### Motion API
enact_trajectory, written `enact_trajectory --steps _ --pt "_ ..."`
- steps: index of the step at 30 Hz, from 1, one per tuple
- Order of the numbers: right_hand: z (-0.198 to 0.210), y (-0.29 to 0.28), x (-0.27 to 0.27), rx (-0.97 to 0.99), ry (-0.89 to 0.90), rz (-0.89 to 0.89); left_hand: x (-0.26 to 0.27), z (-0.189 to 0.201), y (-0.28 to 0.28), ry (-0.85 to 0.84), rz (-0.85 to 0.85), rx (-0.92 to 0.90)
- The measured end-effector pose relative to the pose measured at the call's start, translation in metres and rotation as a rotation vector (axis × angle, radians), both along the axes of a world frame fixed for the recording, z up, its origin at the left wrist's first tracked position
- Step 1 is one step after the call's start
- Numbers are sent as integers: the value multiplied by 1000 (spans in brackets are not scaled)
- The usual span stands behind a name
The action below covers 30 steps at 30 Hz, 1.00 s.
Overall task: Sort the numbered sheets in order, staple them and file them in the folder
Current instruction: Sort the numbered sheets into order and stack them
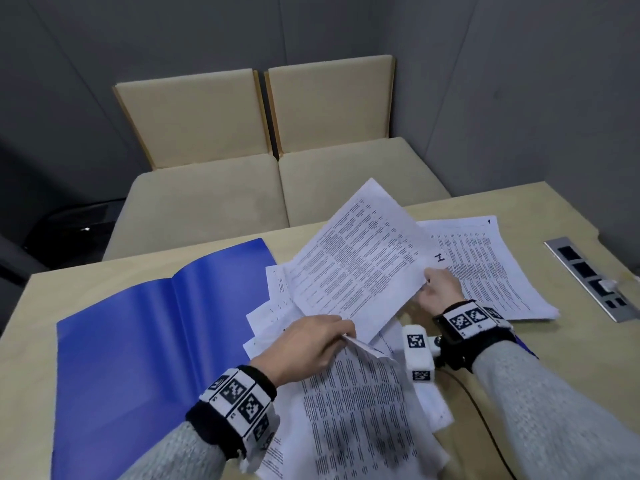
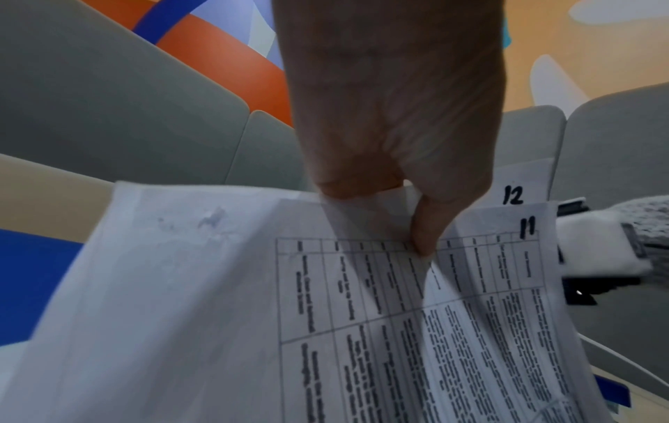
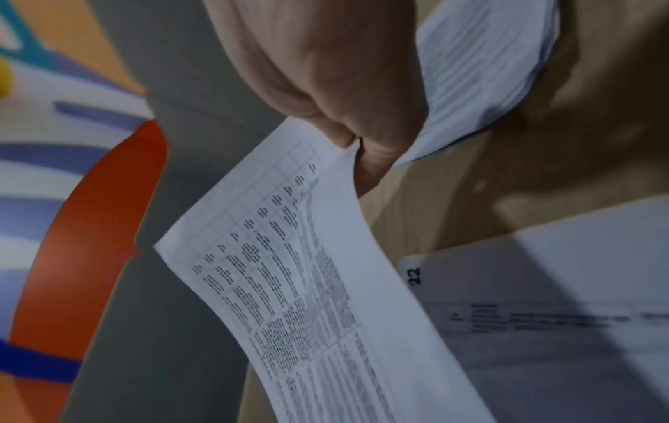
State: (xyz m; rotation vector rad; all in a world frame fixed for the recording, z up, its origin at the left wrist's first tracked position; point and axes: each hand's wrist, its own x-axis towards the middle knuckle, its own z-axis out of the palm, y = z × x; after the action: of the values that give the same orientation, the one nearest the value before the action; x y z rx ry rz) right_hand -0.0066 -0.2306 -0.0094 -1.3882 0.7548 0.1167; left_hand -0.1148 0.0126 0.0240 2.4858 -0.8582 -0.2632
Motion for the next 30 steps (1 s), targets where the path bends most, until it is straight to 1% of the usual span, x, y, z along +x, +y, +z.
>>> enact_trajectory --steps 3,5,6,9,10,13,15,17,19,20,21,22,23,25,26,28,29,30 --pt "0 -3 -2 61 -13 25 -4 2 0 -1 -7 1" --pt "-1 2 -8 51 -12 77 -5 4 0 -3 4 0" --pt "-3 5 -10 4 -30 94 -5 5 1 -6 9 1" --pt "-8 10 -14 -217 -170 126 -4 9 2 -11 7 3" --pt "-7 12 -16 -249 -189 159 -4 9 3 -2 2 5" --pt "-6 21 -25 -297 -203 327 0 9 5 44 23 17" --pt "-9 26 -32 -400 -219 423 4 8 8 79 51 43" --pt "-14 31 -39 -443 -222 539 10 8 11 122 69 56" --pt "-17 37 -47 -392 -179 734 14 7 13 103 105 34" --pt "-18 40 -51 -320 -143 823 15 4 13 75 139 12" --pt "-20 43 -55 -218 -106 875 16 1 13 39 174 9" --pt "-22 47 -59 -117 -74 876 17 -5 14 12 200 37" --pt "-24 50 -64 -41 -41 838 16 -10 14 7 219 79" --pt "-27 54 -76 36 36 761 13 -21 13 61 241 135" --pt "-28 54 -82 65 82 771 10 -26 14 97 243 144" --pt "-30 48 -89 99 161 901 4 -35 15 156 237 124" --pt "-33 42 -89 100 184 926 0 -39 16 169 229 99" --pt "-36 35 -87 82 186 881 -3 -43 17 168 221 75"
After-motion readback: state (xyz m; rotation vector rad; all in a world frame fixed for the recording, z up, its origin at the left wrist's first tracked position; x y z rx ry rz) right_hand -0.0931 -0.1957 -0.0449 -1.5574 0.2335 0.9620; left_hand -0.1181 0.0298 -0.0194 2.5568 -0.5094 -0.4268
